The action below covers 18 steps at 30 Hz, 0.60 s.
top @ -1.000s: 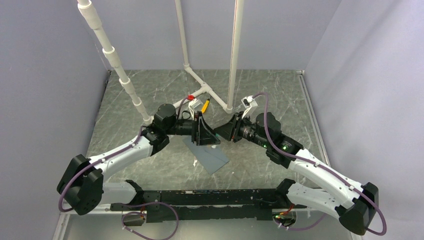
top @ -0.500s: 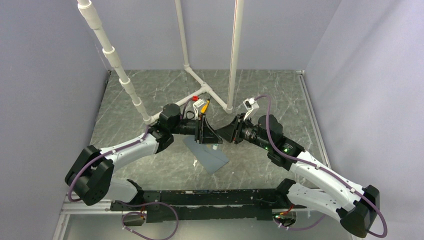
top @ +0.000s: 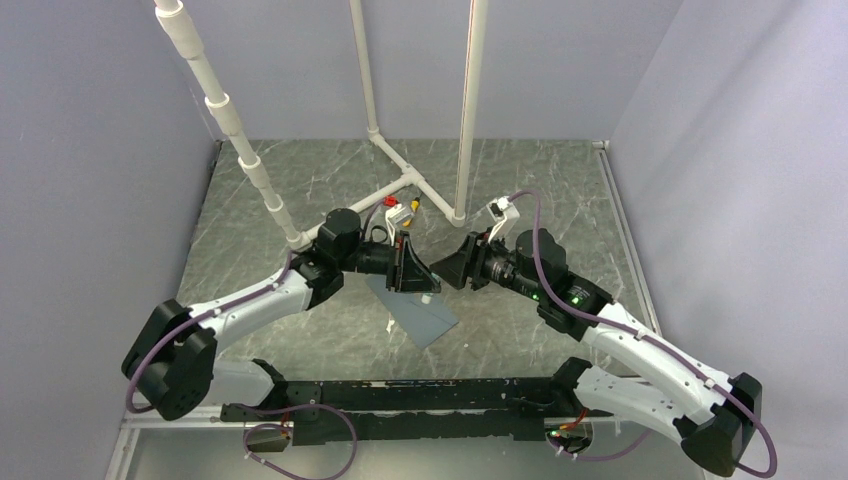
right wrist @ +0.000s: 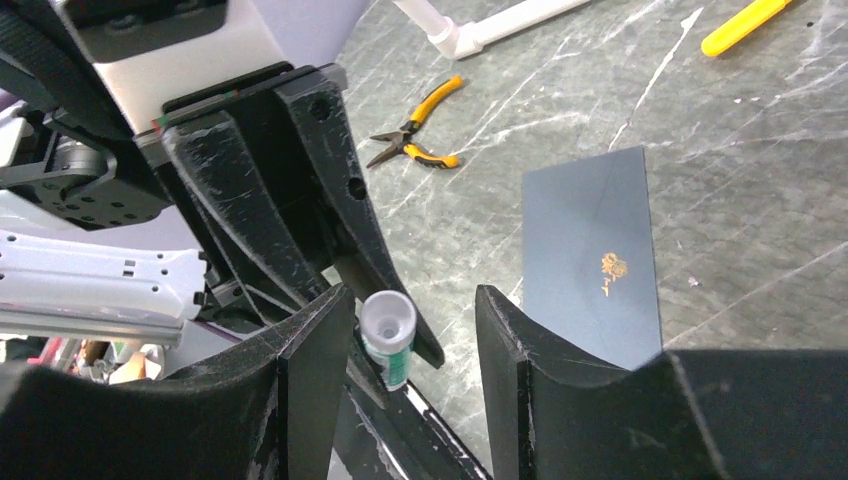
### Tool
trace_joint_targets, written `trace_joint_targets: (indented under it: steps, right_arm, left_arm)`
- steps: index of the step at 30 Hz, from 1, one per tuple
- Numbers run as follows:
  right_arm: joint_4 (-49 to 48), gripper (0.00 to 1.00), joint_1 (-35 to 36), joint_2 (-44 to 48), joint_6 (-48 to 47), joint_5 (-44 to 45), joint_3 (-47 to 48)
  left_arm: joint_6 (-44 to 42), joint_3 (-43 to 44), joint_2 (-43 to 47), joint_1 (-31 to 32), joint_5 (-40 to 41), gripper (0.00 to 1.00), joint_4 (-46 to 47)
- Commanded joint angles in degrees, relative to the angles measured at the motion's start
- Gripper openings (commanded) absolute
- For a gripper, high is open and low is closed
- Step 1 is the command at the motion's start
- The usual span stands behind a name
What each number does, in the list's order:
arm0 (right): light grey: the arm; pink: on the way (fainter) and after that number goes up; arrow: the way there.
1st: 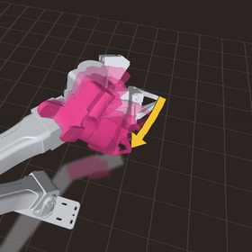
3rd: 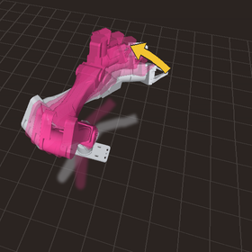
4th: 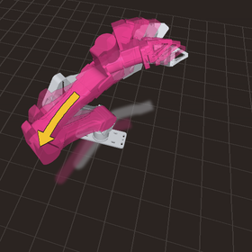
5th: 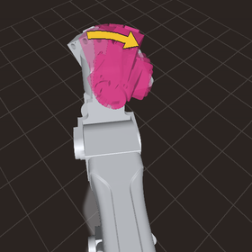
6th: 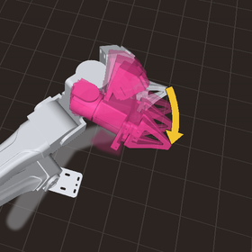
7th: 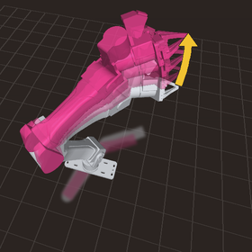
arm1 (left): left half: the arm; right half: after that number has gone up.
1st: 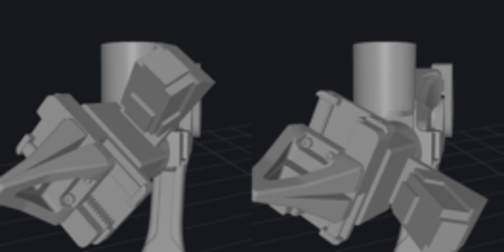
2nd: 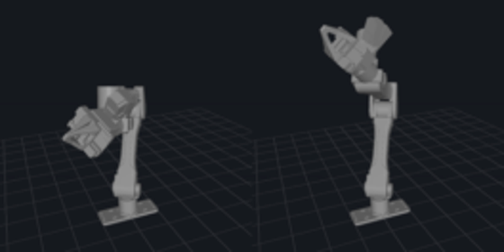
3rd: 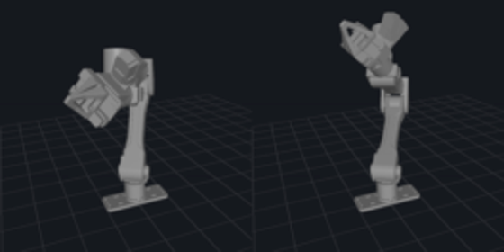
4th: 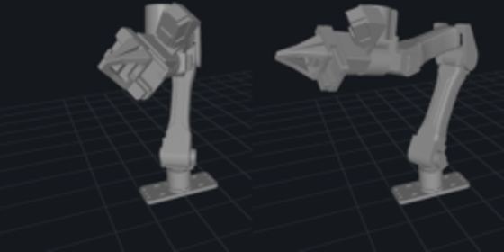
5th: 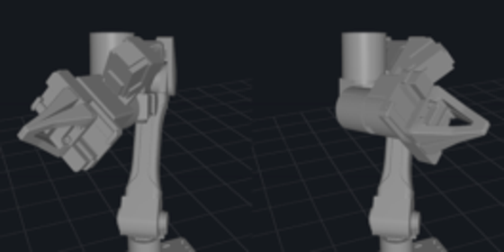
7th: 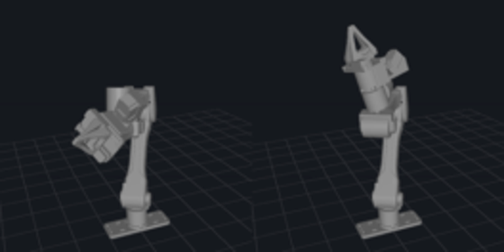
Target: Place the letter into the envelope and seal it
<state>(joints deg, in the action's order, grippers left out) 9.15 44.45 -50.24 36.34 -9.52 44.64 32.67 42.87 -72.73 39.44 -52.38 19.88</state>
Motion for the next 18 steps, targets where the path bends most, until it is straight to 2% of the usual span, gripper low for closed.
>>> trace_joint_targets:
  steps: [1, 9, 10, 14, 18]
  right_arm:
    - [0.65, 0.51, 0.18, -1.5, -1.72, -2.25, 3.36]
    - [-2.42, 0.41, 0.2, -3.98, -0.28, -5.64, 3.88]
    - [-2.32, 0.36, 0.24, -4.33, -0.15, -6.02, 4.02]
    - [-3.39, 0.02, 0.2, -3.9, -1.39, -7.78, 3.31]
    - [-5.67, 0.0, 0.12, -0.76, -7.52, -14.51, 2.73]
  left_arm:
    - [-5.96, 2.76, 2.5, 0.11, -1.3, 0.02, -2.32]
    - [-4.78, 3.21, 2.67, 0.07, 3.51, 0.03, -4.36]
    - [-4.23, 3.33, 2.76, 0.05, 4.45, 0.03, -4.48]
    - [-1.97, 2.57, 3.34, 0.11, 1.75, 0.02, -1.97]
    - [-0.46, 1.87, 4.73, 0.11, -3.87, 0.03, -0.36]
